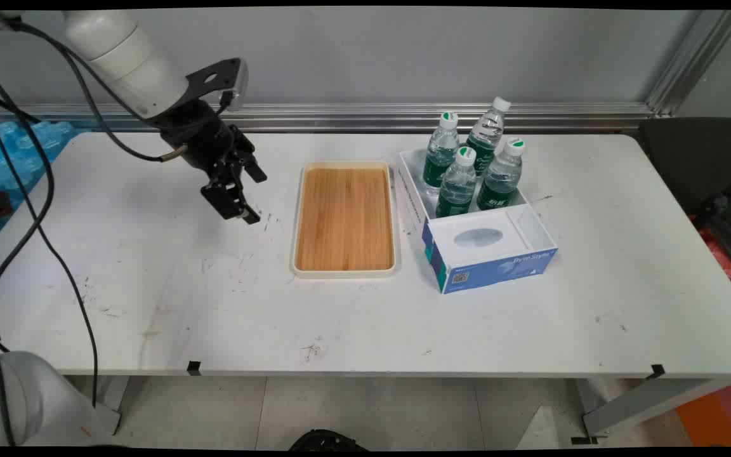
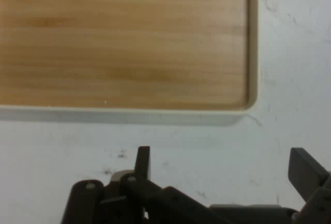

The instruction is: Pick up the green bottle from the white box

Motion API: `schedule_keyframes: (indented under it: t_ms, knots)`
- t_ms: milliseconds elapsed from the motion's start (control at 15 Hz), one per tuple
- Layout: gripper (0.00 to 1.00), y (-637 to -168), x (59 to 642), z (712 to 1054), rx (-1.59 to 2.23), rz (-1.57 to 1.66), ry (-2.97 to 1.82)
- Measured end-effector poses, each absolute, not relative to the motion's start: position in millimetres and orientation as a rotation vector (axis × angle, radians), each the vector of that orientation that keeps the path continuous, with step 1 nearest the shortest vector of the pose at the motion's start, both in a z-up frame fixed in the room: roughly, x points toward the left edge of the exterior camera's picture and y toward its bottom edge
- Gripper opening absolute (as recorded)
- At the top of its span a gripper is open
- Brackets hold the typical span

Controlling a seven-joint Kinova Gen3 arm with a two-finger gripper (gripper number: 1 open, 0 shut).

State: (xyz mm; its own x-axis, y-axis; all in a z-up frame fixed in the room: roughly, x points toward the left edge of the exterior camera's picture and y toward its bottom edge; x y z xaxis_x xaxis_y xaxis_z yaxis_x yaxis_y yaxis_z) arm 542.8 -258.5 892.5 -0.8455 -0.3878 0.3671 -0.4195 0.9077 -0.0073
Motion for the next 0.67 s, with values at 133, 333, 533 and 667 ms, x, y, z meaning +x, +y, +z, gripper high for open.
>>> schedule_keyframes:
  t_ms: [133,333,533,667]
  knots:
    - [1.0,-265,536,894,0.6,0.133,-2.69]
    - [1.0,-285,513,899,0.599,0.165,-2.635]
    - [1.0,-306,484,905,0.587,0.206,-2.573]
    - [1.0,-318,466,907,0.579,0.228,-2.533]
